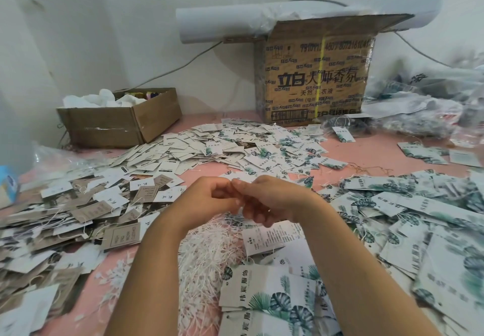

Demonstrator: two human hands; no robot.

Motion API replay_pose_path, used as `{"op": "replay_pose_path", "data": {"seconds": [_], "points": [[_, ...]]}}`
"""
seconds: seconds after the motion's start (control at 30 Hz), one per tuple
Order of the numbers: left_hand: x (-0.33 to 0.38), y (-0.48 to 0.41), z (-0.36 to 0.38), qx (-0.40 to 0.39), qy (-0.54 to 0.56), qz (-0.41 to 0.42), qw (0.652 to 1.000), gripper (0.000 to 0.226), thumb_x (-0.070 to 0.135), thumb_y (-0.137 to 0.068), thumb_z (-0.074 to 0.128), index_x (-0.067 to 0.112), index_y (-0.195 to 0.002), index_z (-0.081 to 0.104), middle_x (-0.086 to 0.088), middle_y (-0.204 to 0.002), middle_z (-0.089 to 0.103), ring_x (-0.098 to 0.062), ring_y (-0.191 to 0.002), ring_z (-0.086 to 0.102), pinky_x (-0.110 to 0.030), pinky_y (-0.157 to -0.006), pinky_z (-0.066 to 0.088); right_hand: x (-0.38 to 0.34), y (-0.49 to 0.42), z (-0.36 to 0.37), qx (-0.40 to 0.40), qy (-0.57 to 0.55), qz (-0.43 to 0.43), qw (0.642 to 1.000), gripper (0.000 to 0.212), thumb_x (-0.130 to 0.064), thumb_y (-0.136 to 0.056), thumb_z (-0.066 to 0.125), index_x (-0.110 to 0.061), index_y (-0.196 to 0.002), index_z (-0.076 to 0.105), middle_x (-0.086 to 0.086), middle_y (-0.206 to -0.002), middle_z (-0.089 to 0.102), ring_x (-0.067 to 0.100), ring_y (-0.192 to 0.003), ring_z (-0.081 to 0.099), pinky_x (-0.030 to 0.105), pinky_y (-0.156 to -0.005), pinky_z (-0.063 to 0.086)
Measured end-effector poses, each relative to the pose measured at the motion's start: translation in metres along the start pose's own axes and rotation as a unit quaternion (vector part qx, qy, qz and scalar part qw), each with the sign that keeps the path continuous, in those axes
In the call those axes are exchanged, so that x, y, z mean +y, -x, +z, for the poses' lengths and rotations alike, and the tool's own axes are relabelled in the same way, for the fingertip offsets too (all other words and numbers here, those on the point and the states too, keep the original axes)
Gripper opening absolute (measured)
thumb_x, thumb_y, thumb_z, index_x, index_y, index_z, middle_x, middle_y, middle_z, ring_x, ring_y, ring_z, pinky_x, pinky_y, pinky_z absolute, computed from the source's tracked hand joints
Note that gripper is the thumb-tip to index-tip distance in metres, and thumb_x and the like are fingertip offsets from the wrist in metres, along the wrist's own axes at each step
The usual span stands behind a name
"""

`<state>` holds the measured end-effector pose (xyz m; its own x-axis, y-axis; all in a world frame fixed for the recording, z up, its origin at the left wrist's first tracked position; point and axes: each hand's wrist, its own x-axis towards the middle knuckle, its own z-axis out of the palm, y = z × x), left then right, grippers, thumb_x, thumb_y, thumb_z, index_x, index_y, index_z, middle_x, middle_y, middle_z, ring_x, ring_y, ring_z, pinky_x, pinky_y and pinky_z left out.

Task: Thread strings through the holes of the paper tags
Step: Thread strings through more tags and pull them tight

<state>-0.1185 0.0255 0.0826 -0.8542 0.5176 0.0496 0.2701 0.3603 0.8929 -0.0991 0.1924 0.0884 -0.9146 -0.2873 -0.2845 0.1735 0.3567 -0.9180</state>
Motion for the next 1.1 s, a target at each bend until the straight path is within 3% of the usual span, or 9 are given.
{"op": "replay_pose_path", "data": {"seconds": [0.17, 0.5, 0.63, 0.7, 0.77, 0.83, 0.9, 0.97, 1.1], "points": [[0.0, -0.001, 0.003, 0.006, 0.0, -0.01, 1.0, 0.01, 0.01, -0.083, 0.069, 0.017, -0.076, 0.069, 0.001, -0.061, 0.068, -0.005, -0.054, 0.055, -0.014, -0.052, 0.04, 0.002, -0.004, -0.006, 0.084, -0.145, -0.043, 0.985, 0.017, -0.015, -0.09, 0.059, -0.005, -0.078, 0.063, -0.005, -0.046, 0.042, 0.007, -0.037, 0.029, 0.016, -0.034, 0.024], [-0.014, -0.004, 0.003, 0.076, -0.009, -0.042, 0.996, 0.007, 0.016, -0.087, 0.065, 0.012, -0.083, 0.069, 0.002, -0.056, 0.065, -0.007, -0.048, 0.045, -0.019, -0.053, 0.039, 0.005, -0.004, -0.02, 0.263, -0.32, -0.14, 0.899, 0.024, -0.016, -0.095, 0.051, -0.005, -0.079, 0.065, 0.003, -0.066, 0.055, 0.013, -0.055, 0.051, 0.025, -0.055, 0.049], [-0.017, -0.003, 0.0, 0.093, -0.007, -0.04, 0.995, 0.008, 0.013, -0.088, 0.064, 0.014, -0.081, 0.069, 0.003, -0.055, 0.065, 0.001, -0.042, 0.045, -0.011, -0.046, 0.038, 0.01, -0.001, -0.03, 0.351, -0.261, -0.117, 0.892, 0.026, -0.016, -0.096, 0.049, -0.005, -0.076, 0.063, 0.004, -0.069, 0.054, 0.013, -0.052, 0.049, 0.023, -0.049, 0.047], [-0.019, -0.004, -0.002, 0.106, -0.005, -0.038, 0.994, 0.008, 0.013, -0.088, 0.064, 0.014, -0.082, 0.069, 0.003, -0.057, 0.066, 0.001, -0.042, 0.045, -0.011, -0.045, 0.038, 0.014, -0.001, -0.035, 0.369, -0.151, -0.072, 0.914, 0.025, -0.012, -0.095, 0.05, -0.004, -0.075, 0.063, 0.007, -0.07, 0.054, 0.014, -0.053, 0.046, 0.026, -0.053, 0.045], [-0.02, -0.004, -0.002, 0.109, -0.009, -0.034, 0.993, 0.008, 0.011, -0.088, 0.063, 0.014, -0.083, 0.069, 0.004, -0.059, 0.067, 0.001, -0.044, 0.047, -0.011, -0.047, 0.04, 0.016, 0.0, -0.038, 0.339, 0.031, 0.015, 0.94, 0.016, -0.008, -0.091, 0.053, 0.003, -0.09, 0.065, 0.012, -0.081, 0.06, 0.02, -0.064, 0.052, 0.031, -0.067, 0.047], [-0.019, -0.006, 0.001, 0.096, -0.013, -0.028, 0.995, 0.009, 0.009, -0.089, 0.061, 0.013, -0.083, 0.068, 0.005, -0.06, 0.068, 0.0, -0.045, 0.049, -0.012, -0.05, 0.042, 0.017, -0.002, -0.037, 0.295, 0.21, 0.083, 0.928, 0.036, -0.009, -0.087, 0.052, 0.003, -0.12, 0.053, 0.016, -0.115, 0.059, 0.029, -0.099, 0.056, 0.039, -0.09, 0.047], [-0.016, -0.008, 0.006, 0.083, -0.019, -0.024, 0.996, 0.012, 0.008, -0.09, 0.06, 0.015, -0.083, 0.066, 0.006, -0.061, 0.069, -0.002, -0.047, 0.05, -0.014, -0.052, 0.043, 0.015, -0.003, -0.032, 0.278, 0.303, 0.052, 0.91, 0.061, -0.01, -0.084, 0.052, -0.008, -0.141, 0.03, 0.014, -0.142, 0.033, 0.033, -0.129, 0.032, 0.046, -0.106, 0.033], [-0.014, -0.01, 0.011, 0.082, -0.028, -0.018, 0.996, 0.014, 0.009, -0.09, 0.059, 0.018, -0.083, 0.066, 0.008, -0.061, 0.069, -0.002, -0.047, 0.05, -0.015, -0.053, 0.043, 0.012, -0.003, -0.026, 0.22, 0.277, -0.06, 0.934, 0.075, -0.005, -0.081, 0.054, -0.019, -0.145, 0.018, 0.009, -0.145, 0.026, 0.028, -0.133, 0.025, 0.043, -0.106, 0.032], [-0.01, -0.014, 0.02, 0.114, -0.026, 0.013, 0.993, 0.017, 0.009, -0.091, 0.059, 0.024, -0.084, 0.064, 0.011, -0.06, 0.067, 0.006, -0.047, 0.053, -0.013, -0.053, 0.041, 0.011, -0.01, -0.009, 0.091, 0.12, -0.141, 0.978, 0.072, 0.0, -0.082, 0.059, -0.025, -0.141, 0.025, 0.002, -0.107, 0.057, 0.018, -0.097, 0.06, 0.034, -0.08, 0.052]]}}
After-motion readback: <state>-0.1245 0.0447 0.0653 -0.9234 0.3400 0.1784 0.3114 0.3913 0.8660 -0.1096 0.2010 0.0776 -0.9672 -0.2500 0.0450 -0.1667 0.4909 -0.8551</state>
